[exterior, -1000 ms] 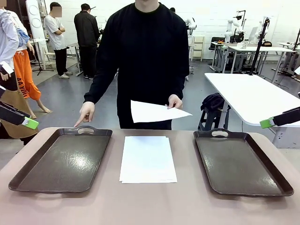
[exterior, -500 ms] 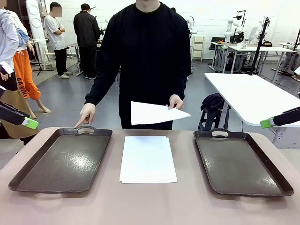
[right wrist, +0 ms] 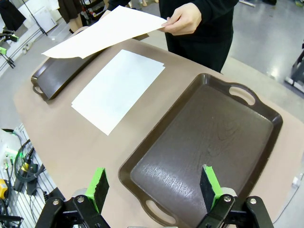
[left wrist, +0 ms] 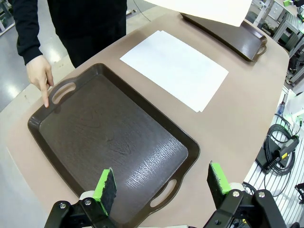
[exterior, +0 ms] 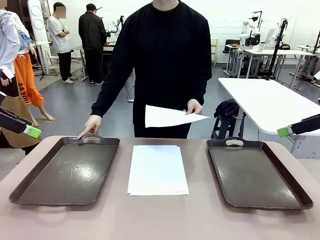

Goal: Sort the A4 documents.
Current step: Receive the A4 Paper.

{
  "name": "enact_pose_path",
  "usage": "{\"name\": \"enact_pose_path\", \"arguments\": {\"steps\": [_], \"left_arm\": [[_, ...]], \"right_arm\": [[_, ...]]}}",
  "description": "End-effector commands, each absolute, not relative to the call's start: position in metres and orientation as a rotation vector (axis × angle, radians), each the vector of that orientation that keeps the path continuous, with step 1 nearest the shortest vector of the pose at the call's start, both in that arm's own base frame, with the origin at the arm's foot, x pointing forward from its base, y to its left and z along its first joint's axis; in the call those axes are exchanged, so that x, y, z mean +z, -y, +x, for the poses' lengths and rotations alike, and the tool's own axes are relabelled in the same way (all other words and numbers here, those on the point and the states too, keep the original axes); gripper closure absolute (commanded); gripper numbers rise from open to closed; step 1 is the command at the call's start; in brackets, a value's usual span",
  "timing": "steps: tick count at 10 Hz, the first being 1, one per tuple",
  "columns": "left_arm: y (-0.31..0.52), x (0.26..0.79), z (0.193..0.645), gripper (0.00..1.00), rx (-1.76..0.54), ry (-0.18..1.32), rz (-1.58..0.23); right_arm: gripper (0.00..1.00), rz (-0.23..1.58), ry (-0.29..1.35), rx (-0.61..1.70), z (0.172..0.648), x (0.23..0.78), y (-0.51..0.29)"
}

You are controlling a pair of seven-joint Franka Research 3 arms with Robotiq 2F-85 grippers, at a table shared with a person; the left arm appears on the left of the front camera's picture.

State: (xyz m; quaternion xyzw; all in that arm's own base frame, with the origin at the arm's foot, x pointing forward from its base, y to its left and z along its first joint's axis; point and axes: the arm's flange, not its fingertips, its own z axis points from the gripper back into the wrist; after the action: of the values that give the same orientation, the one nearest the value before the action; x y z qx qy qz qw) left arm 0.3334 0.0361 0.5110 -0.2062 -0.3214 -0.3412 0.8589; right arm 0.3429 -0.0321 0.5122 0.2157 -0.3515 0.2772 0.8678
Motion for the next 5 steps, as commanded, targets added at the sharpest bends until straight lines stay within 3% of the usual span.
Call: {"name": "enact_pose_path", "arguments": {"steps": [1,5], "left_arm": [[-0.036,0.511,0.333,0.00,-0.716,0.675,-0.433],[0.001,0.510,0.406,0.00,-0.592,0.515,-0.726]], "right_arm": [[0.00,0.468,0.736,0.585,0.344,0.511,0.031],[0.00,0.468,0.736,0.585,0.344,0.511,0.031]]}}
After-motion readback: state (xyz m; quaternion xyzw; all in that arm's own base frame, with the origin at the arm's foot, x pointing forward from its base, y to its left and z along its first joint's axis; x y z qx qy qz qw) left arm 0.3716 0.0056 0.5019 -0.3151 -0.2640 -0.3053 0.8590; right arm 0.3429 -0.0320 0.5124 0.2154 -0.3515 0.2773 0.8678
